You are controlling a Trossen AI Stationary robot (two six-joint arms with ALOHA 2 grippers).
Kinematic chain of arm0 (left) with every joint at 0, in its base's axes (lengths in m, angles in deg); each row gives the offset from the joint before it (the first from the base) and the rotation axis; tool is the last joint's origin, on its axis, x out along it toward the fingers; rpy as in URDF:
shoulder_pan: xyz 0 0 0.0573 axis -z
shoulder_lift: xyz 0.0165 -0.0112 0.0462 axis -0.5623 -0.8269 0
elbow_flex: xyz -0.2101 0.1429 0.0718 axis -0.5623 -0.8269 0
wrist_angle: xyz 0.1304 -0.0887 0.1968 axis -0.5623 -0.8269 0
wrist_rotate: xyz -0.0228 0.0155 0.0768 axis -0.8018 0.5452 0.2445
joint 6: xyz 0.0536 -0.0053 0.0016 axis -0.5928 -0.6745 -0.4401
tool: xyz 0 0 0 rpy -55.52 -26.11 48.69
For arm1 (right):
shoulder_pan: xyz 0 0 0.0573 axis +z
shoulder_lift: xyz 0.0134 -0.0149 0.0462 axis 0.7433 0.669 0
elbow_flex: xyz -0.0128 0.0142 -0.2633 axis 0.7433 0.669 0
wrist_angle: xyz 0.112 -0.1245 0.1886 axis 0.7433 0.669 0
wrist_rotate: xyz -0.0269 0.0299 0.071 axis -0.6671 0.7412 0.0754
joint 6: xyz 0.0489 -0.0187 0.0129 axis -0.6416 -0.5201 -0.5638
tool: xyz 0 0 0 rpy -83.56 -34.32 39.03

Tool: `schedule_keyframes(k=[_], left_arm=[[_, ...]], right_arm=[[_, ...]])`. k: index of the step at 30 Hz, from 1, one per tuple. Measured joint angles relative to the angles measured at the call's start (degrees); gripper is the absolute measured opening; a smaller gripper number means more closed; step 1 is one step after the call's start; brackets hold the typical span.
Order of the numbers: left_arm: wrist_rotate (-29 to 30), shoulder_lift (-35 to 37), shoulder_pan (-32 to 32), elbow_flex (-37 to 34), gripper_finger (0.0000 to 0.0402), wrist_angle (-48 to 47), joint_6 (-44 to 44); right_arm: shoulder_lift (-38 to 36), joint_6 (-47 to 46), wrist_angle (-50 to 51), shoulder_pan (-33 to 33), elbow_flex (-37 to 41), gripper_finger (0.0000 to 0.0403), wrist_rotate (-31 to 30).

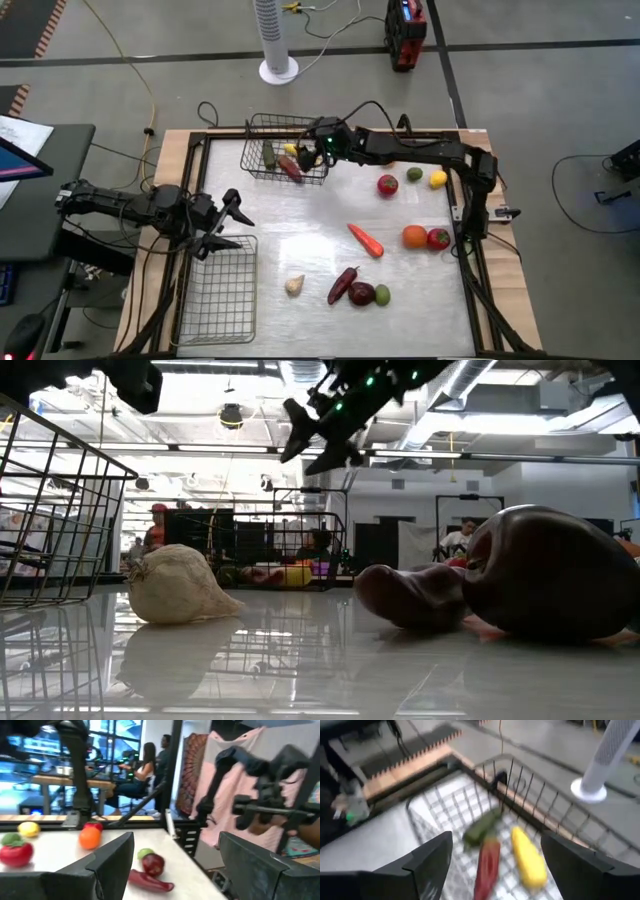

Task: Sort produce into baskets
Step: Put the orange carrot into the black wire basket

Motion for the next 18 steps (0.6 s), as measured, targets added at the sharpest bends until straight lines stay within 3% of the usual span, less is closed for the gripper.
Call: schedule_keyframes(k=[10,18], left_arm=[[3.32,0.01,-0.02,0.00,0.0279,-1.62,-1.74],[5.07,-0.01,-0.02,0.00,0.0279,-2.16,-3.29]], right_arm=[[-3.74,-12.74,24.17,8.53,-0.11,0.0320,-4.78],[-3.63,-25.12,36.94,14.81,0.97,0.0320,-5.86]])
